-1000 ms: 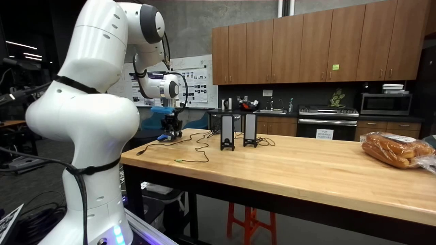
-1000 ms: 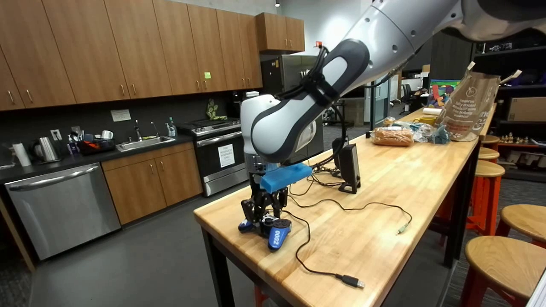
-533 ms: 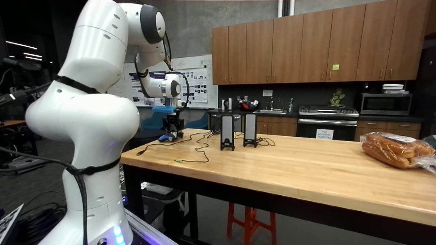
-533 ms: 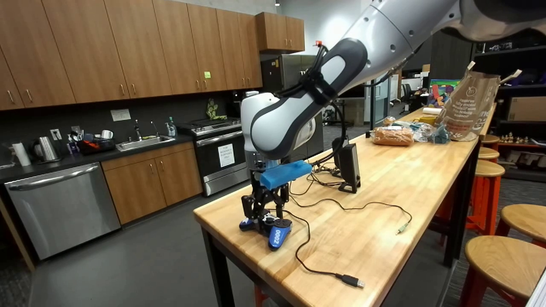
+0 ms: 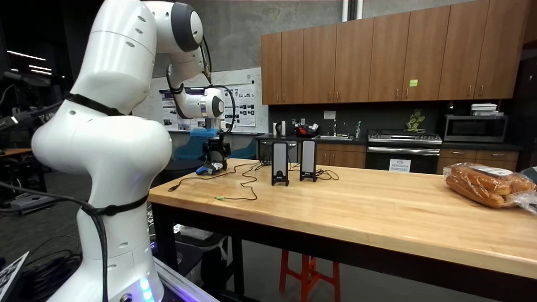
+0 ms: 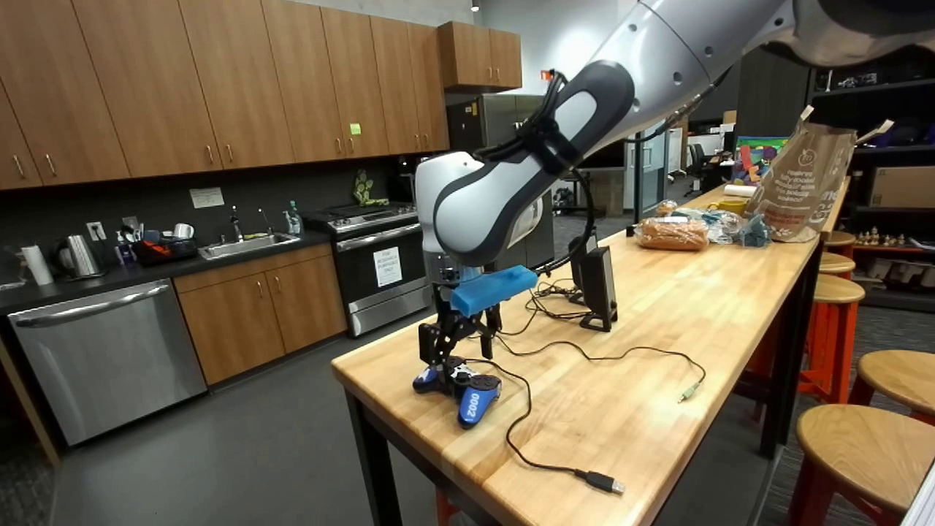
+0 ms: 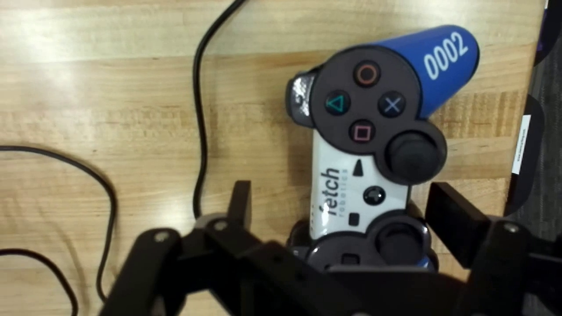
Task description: Move the controller to the left edge of the table
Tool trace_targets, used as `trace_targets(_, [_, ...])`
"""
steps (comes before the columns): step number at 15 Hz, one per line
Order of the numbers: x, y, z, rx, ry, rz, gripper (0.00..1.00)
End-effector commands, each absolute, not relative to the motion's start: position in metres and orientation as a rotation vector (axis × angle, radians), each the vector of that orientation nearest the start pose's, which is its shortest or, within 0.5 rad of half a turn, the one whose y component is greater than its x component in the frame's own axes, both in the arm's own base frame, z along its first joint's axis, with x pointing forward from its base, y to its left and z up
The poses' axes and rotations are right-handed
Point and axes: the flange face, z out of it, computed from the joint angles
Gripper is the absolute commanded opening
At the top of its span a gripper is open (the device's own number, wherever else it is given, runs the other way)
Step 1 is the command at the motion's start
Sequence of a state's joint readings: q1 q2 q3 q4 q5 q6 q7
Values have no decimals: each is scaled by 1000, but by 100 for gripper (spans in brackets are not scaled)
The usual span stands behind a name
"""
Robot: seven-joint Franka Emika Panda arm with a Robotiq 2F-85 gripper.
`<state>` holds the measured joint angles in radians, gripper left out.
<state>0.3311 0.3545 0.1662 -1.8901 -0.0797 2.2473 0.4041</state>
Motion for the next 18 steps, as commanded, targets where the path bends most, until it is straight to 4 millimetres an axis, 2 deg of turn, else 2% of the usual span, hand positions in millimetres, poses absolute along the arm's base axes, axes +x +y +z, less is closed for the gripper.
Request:
trace_targets(1, [536, 276, 350, -3181, -262, -37, 100])
trace_targets(8, [506, 240, 385, -3198, -340, -44, 100])
trace_targets(18, [458, 167, 396, -3204, -450, 8, 100])
